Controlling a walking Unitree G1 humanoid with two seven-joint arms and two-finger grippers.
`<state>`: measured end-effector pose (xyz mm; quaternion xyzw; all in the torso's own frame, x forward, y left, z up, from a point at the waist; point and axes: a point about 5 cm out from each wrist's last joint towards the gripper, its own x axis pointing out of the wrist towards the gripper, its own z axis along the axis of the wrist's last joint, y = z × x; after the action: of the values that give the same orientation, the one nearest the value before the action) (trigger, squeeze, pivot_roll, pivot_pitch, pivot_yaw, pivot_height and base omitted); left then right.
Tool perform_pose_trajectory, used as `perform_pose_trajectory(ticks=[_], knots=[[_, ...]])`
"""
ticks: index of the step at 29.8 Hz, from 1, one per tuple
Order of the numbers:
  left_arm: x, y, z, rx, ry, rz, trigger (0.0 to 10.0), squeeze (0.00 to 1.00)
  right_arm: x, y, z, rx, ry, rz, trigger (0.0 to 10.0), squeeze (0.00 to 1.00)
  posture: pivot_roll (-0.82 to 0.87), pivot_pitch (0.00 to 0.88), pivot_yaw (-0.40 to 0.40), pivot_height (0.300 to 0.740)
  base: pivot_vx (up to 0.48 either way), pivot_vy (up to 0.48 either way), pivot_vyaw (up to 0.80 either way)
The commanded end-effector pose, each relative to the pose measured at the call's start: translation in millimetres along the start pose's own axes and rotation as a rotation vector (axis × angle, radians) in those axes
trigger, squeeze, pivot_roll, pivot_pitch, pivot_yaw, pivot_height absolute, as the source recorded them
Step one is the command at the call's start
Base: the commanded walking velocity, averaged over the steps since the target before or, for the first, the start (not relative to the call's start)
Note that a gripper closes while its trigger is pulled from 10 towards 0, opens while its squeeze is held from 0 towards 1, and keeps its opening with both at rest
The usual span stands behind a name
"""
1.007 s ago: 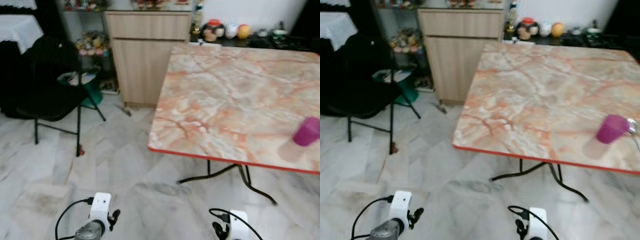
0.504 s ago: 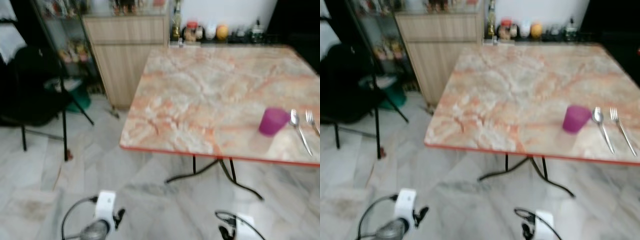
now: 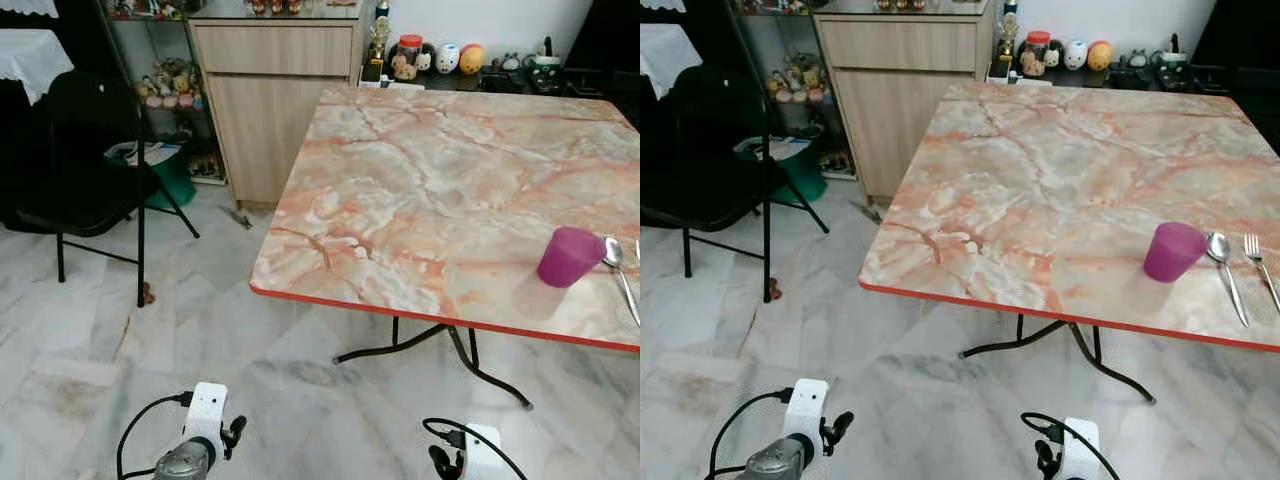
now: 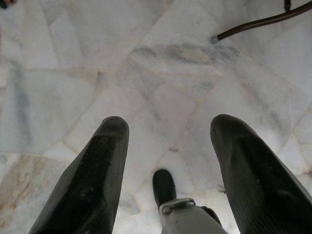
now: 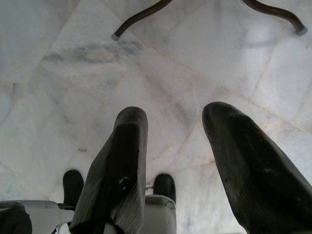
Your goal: Setting the table
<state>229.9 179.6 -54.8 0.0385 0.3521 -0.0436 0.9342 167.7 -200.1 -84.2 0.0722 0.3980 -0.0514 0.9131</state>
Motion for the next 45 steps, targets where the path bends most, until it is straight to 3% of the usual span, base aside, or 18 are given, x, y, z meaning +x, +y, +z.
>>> perform_pose_trajectory(ticks=[1, 26, 45], knots=[[0.0, -2.1, -1.3, 0.009, 0.008, -0.012, 10.0, 0.00, -0.7, -2.9, -0.1, 0.007, -0.004, -0.012, 10.0, 0.00, 0.02, 0.000, 0.005, 0.740, 0.000, -0.240, 0.00], [-1.4, 1.4, -4.2, 0.000, 0.013, 0.007, 10.0, 0.00, -0.3, -2.8, 0.2, 0.005, 0.002, -0.007, 10.0, 0.00, 0.02, 0.000, 0.006, 0.740, 0.000, -0.202, 0.00], [-0.2, -2.7, -1.5, 0.005, 0.003, -0.011, 10.0, 0.00, -0.8, -4.4, -0.3, 0.008, -0.001, -0.020, 10.0, 0.00, 0.02, 0.000, 0.003, 0.740, 0.000, -0.013, 0.00]])
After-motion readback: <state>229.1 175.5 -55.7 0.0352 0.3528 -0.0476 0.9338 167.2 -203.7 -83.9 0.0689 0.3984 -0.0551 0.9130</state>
